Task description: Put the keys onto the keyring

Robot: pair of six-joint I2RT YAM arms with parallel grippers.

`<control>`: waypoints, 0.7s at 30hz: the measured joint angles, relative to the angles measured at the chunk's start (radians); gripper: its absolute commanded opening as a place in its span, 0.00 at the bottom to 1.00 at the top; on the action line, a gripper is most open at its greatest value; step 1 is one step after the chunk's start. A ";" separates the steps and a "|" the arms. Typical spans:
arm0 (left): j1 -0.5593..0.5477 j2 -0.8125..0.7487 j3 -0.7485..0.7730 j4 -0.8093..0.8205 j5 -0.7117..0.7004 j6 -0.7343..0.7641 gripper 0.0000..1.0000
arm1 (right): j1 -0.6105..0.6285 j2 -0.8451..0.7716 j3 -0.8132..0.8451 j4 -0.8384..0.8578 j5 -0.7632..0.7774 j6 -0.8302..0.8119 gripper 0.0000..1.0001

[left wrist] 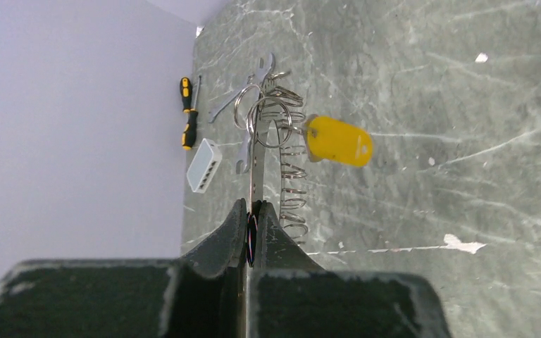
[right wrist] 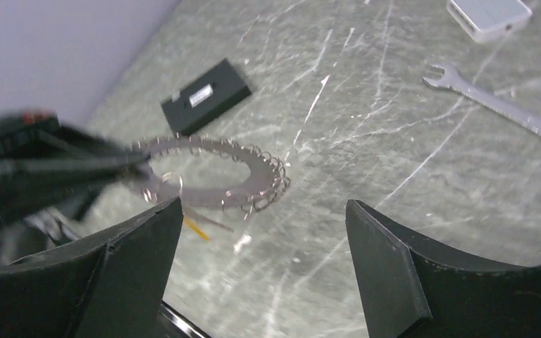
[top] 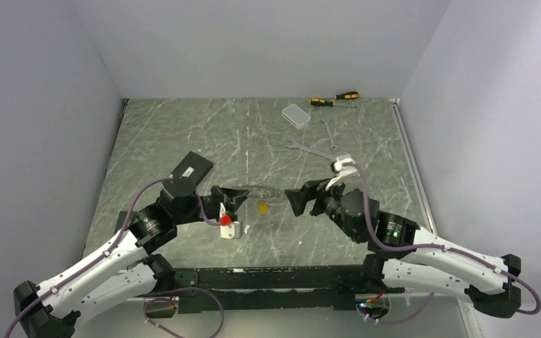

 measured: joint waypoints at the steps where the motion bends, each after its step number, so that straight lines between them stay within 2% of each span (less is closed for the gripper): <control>1: 0.000 0.000 -0.003 -0.002 -0.003 0.024 0.00 | -0.013 0.005 0.012 -0.009 0.017 0.053 0.90; 5: -0.001 -0.001 -0.023 0.026 -0.018 0.109 0.00 | -0.113 0.025 0.049 -0.051 0.018 0.334 0.90; 8: -0.004 -0.001 -0.042 0.056 -0.027 0.168 0.00 | -0.285 0.049 0.037 -0.046 -0.103 0.534 0.91; 12: -0.011 0.000 -0.045 0.061 -0.029 0.227 0.00 | -0.441 0.108 -0.029 0.017 -0.296 0.713 0.93; 17: -0.024 -0.001 -0.046 0.070 -0.038 0.277 0.00 | -0.497 0.225 -0.071 0.098 -0.517 0.848 0.93; 21: -0.032 -0.001 -0.050 0.087 -0.050 0.299 0.00 | -0.509 0.277 -0.089 0.191 -0.607 0.898 0.86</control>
